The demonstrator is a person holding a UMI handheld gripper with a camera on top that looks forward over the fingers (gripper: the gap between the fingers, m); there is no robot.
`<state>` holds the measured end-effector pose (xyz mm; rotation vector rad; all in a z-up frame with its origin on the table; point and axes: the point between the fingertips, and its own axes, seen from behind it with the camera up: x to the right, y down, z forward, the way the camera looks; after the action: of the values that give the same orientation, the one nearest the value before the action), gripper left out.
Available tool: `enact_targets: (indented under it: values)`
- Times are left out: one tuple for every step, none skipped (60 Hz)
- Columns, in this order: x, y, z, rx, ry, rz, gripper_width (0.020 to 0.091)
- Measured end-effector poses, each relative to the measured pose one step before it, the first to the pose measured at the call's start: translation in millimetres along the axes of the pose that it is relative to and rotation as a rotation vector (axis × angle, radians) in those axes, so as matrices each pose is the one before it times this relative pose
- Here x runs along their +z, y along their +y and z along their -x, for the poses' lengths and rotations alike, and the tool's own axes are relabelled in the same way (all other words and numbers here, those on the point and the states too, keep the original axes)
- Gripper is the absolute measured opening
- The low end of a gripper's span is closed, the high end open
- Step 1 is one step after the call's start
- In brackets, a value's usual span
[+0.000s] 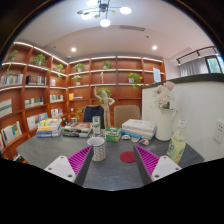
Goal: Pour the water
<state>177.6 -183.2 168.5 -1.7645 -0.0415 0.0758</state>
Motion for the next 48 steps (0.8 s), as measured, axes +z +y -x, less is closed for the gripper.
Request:
enact_targets:
  values:
    - [0.02, -0.09, -0.49, -0.0007, 0.00051, -0.00011, 0.0814]
    - [-0.04, -0.19, -0.85, -0.0003, 0.00116, -0.00040, 0.0815]
    - [0.10, 0.15, -0.93, 0.0004, 0.00162, 0.00013, 0.0815]
    - [-0.23, 0.31, -1.27, 0.0007, 0.00202, 0.00077, 0.0815]
    - [-0.18, 0.15, -1.26, 0.0005, 0.00185, 0.00081, 0.0814]
    - [-0.02, 0.11, -1.17, 0.0008, 0.00125, 0.00000, 0.0815]
    - [0.12, 0.62, -0.86, -0.0001, 0.00068, -0.00161, 0.0815]
    - [-0.44, -0.03, -0.48, -0.0001, -0.00034, -0.00248, 0.0814]
    - [-0.41, 0.04, -0.46, -0.0007, -0.00160, -0.00289, 0.0814]
    - [-0.32, -0.02, -0.93, -0.0009, -0.00255, -0.00263, 0.0815]
    - [0.01, 0.27, -0.64, -0.0007, -0.00335, -0.00349, 0.0815]
    - [-0.12, 1.14, -0.91, -0.0009, -0.00414, -0.00347, 0.0814]
    - [0.10, 1.33, -1.26, -0.0015, -0.00361, -0.00320, 0.0816]
    - [-0.02, 1.81, -0.93, -0.0019, -0.00447, -0.00329, 0.0817]
    - [-0.21, 1.82, -1.42, -0.0027, -0.00448, -0.00333, 0.0816]
    - [-0.06, 2.73, -1.74, -0.0031, -0.00373, -0.00283, 0.0818]
    - [0.04, 3.23, -2.18, -0.0028, -0.00335, -0.00178, 0.0817]
    - [-0.18, 3.82, -3.05, -0.0027, -0.00130, -0.00024, 0.0817]
    - [-0.74, 4.29, -3.48, -0.0024, 0.00008, 0.00183, 0.0816]
    - [-0.59, 4.79, -3.75, -0.0019, 0.00126, 0.00404, 0.0815]
    - [-0.68, 5.57, -5.10, -0.0015, 0.00346, 0.00599, 0.0814]
    - [-0.38, 6.05, -4.85, -0.0002, 0.00449, 0.00669, 0.0816]
    - [-0.68, 5.74, -5.02, 0.0007, 0.00518, 0.00618, 0.0816]
    - [-0.42, 5.59, -5.13, 0.0012, 0.00519, 0.00657, 0.0816]
    - [-0.24, 5.56, -5.45, 0.0016, 0.00543, 0.00666, 0.0817]
    - [-0.57, 5.03, -5.94, 0.0026, 0.00562, 0.00635, 0.0818]
    - [-0.73, 4.29, -6.03, 0.0037, 0.00593, 0.00610, 0.0817]
    - [-0.47, 4.37, -6.82, 0.0039, 0.00596, 0.00429, 0.0817]
    - [-0.86, 3.30, -6.25, 0.0041, 0.00558, 0.00199, 0.0816]
    - [-0.15, 2.61, -6.60, 0.0039, 0.00562, -0.00027, 0.0815]
    - [0.03, 2.53, -7.15, 0.0032, 0.00675, -0.00233, 0.0815]
    - [0.06, 1.68, -7.75, 0.0027, 0.00865, -0.00319, 0.0817]
    - [0.13, 1.60, -8.26, 0.0016, 0.01046, -0.00366, 0.0816]
    - [0.51, 1.86, -8.25, 0.0002, 0.01131, -0.00264, 0.0817]
    - [1.19, 1.77, -9.01, -0.0012, 0.01231, -0.00075, 0.0817]
    - [0.79, 1.77, -8.83, -0.0018, 0.01273, 0.00130, 0.0817]
    - [1.77, 1.83, -9.07, -0.0021, 0.01334, 0.00162, 0.0817]
    - [1.76, 1.78, -7.96, -0.0025, 0.01275, 0.00102, 0.0817]
    - [1.63, 0.95, -8.06, -0.0024, 0.01210, -0.00028, 0.0816]
    - [2.38, 0.23, -7.73, -0.0022, 0.01094, -0.00217, 0.0816]
    - [2.36, -0.26, -7.41, -0.0015, 0.01057, -0.00357, 0.0817]
    - [2.99, -0.50, -7.14, -0.0008, 0.01019, -0.00433, 0.0815]
    - [2.88, -0.68, -6.78, -0.0004, 0.00995, -0.00390, 0.0815]
    - [3.01, -0.29, -6.61, 0.0005, 0.00899, -0.00345, 0.0815]
    - [3.42, -0.59, -5.82, 0.0009, 0.00739, -0.00298, 0.0817]
    - [2.69, -0.84, -4.48, 0.0016, 0.00430, -0.00305, 0.0817]
    - [2.91, -1.05, -3.74, 0.0008, 0.00211, -0.00378, 0.0819]
    - [3.11, -1.56, -2.97, 0.0006, -0.00036, -0.00489, 0.0818]
